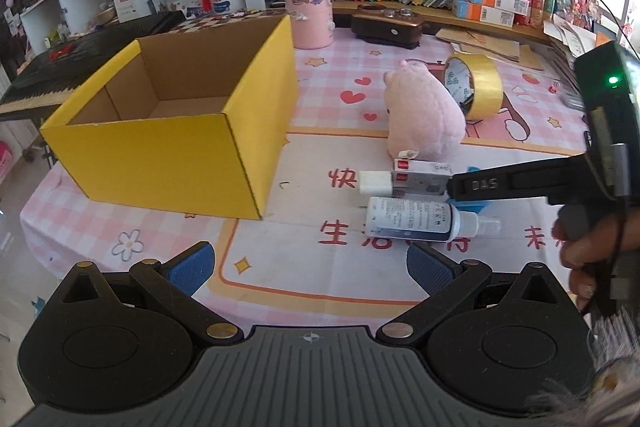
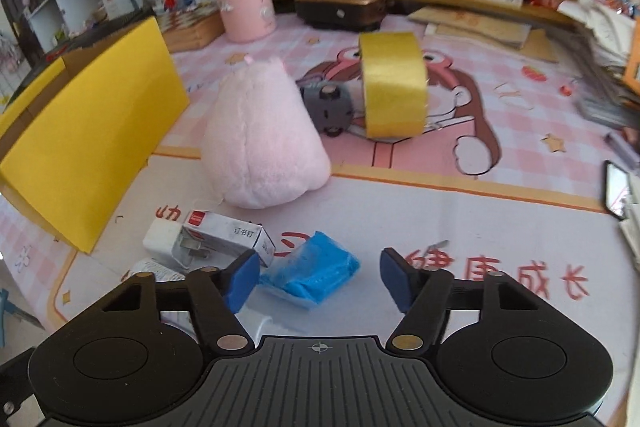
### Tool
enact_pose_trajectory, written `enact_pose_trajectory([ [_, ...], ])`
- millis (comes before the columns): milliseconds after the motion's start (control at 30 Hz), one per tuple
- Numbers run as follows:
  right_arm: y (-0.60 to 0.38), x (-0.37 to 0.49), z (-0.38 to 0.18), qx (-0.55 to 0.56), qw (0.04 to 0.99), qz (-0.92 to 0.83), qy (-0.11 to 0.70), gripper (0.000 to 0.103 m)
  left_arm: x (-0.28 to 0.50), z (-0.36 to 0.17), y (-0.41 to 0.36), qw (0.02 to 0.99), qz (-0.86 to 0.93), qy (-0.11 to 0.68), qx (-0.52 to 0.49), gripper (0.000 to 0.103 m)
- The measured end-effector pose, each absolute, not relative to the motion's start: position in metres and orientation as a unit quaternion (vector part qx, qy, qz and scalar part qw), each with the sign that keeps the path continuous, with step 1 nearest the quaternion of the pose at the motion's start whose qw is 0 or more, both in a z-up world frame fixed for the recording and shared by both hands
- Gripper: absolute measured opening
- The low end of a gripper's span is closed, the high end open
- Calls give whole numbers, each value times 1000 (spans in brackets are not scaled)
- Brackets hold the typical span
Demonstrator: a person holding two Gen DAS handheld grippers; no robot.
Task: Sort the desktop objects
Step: 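Grasp the blue packet with the right gripper, then grasp the white spray bottle with the left gripper while the right holds the blue packet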
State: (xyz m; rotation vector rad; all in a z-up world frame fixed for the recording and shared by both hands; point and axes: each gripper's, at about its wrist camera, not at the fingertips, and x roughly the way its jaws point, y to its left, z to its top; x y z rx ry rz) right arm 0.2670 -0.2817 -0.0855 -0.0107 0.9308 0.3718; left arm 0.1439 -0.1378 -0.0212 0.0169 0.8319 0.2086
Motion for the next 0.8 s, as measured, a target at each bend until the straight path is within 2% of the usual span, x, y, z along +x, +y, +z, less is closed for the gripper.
enact_pose_trajectory([
  [67, -283, 269, -88, 2, 872, 193, 450, 44, 148, -24, -141, 910, 92, 405, 6, 103],
  [233, -295, 267, -81, 8, 877, 197, 439, 35, 165, -29, -154, 913, 49, 405, 12, 101],
  [267, -300, 266, -78, 11, 880, 192, 435, 35, 170, -31, -158, 914, 36, 404, 21, 100],
  [333, -314, 264, -72, 20, 886, 180, 427, 35, 178, -36, -170, 913, 16, 402, 61, 89],
  [400, -327, 261, -66, 29, 890, 171, 422, 35, 187, -45, -186, 906, -21, 405, 122, 74],
  [500, -342, 253, -59, 39, 890, 166, 422, 35, 196, -57, -202, 889, -74, 404, 203, 61],
  [567, -350, 248, -57, 45, 888, 165, 428, 35, 202, -62, -208, 877, -105, 403, 240, 56],
  [800, -365, 236, -52, 57, 890, 151, 427, 35, 220, -69, -214, 851, -170, 411, 278, 53],
])
